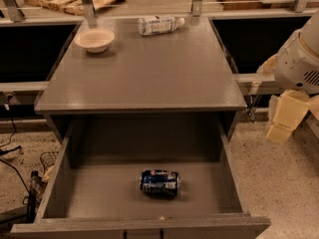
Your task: Pick pepsi can from top drawer and place on counter
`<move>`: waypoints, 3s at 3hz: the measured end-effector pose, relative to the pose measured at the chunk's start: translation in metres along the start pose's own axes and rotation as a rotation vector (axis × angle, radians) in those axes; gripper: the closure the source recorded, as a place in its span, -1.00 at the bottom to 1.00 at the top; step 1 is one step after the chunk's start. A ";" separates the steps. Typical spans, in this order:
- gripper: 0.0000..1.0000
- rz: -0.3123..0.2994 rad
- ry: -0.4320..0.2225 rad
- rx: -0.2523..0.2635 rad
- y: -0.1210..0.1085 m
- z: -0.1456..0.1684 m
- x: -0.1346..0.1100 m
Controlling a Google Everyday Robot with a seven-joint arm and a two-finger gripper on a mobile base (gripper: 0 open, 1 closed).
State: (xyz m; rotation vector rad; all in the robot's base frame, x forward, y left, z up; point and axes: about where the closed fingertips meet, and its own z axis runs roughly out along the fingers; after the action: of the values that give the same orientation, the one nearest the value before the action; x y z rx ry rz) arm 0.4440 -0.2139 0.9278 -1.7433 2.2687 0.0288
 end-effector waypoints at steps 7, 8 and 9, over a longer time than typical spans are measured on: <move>-1.00 -0.153 -0.060 -0.066 0.035 0.042 -0.028; -1.00 -0.204 -0.131 -0.160 0.055 0.097 -0.053; -1.00 -0.204 -0.131 -0.160 0.055 0.097 -0.053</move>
Offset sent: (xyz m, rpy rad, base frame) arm -0.0021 0.0069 -0.0078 -0.0467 0.0025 -0.0020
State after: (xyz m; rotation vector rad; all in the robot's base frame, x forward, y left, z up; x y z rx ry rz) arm 0.4242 -0.1311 0.8386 -1.9823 2.0359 0.2824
